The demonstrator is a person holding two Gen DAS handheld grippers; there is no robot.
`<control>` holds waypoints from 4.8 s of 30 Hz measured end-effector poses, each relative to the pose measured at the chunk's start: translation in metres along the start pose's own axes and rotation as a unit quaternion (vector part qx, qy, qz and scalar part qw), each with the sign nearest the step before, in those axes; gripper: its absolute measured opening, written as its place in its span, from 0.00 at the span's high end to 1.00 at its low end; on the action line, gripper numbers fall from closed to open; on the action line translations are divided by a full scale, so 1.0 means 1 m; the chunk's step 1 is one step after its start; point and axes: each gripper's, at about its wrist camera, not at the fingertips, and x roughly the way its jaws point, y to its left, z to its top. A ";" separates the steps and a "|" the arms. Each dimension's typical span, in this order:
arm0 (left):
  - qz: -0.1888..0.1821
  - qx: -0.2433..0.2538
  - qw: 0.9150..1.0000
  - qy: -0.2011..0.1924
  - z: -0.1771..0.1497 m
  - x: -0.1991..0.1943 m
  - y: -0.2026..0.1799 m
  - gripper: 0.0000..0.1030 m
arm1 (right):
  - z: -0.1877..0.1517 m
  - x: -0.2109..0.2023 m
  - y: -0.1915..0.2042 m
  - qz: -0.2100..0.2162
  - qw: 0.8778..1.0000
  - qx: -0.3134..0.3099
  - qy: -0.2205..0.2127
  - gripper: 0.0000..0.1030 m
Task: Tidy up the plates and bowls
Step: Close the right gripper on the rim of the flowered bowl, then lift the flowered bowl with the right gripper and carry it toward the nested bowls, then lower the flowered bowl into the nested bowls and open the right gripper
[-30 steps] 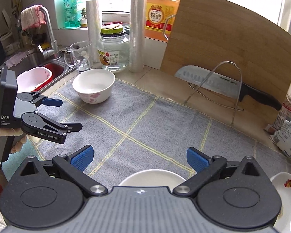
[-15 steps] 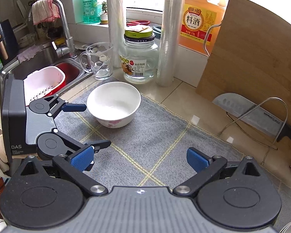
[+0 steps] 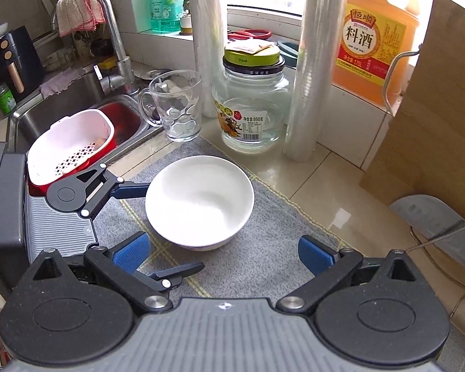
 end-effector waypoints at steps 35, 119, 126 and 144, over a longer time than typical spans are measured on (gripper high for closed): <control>-0.004 -0.016 1.000 -0.011 0.003 0.006 0.006 0.07 | 0.041 0.084 -0.016 0.079 0.996 -0.011 0.032 0.26; -0.199 0.101 0.975 0.007 0.039 -0.134 -0.178 0.07 | -0.139 -0.172 -0.033 -0.019 0.992 0.123 -0.024 0.22; -0.220 0.117 0.968 0.017 0.036 -0.125 -0.197 0.07 | -0.160 -0.177 -0.047 -0.029 0.988 0.151 -0.021 0.22; -0.233 0.128 0.963 0.050 0.027 -0.104 -0.216 0.07 | -0.184 -0.169 -0.062 -0.027 0.984 0.177 -0.004 0.22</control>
